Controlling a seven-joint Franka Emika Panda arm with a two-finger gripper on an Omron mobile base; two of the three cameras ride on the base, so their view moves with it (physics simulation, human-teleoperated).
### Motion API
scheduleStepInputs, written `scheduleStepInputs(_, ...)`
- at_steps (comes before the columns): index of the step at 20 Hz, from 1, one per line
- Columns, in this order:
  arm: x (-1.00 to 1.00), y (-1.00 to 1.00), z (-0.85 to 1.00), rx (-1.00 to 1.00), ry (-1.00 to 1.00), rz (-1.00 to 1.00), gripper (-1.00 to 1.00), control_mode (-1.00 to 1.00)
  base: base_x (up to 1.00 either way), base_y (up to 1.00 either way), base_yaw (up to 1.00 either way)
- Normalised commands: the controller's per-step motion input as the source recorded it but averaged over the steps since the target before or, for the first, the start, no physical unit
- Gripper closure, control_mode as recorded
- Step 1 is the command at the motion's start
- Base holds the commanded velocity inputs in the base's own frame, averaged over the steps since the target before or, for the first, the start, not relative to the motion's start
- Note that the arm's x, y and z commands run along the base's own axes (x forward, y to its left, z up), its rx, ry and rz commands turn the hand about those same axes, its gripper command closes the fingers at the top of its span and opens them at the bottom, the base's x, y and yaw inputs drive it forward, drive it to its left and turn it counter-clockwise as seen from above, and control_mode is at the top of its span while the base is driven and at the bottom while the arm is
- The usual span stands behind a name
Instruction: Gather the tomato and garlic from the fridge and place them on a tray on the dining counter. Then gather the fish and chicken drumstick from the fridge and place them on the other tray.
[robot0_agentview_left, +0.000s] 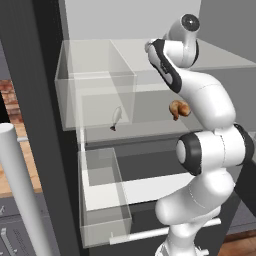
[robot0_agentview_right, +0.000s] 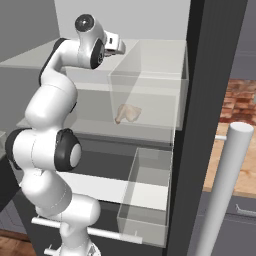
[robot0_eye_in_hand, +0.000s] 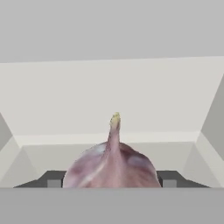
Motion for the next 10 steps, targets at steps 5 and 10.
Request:
scheduleStepInputs(5,-0.07,0.00,0.00,0.00,-0.01,0.00,1.00,-1.00,0.00,0.00,0.00)
scheduleStepInputs(10,-0.30,0.00,0.08,0.00,-0.05,0.00,1.00,-1.00,0.00,0.00,0.00)
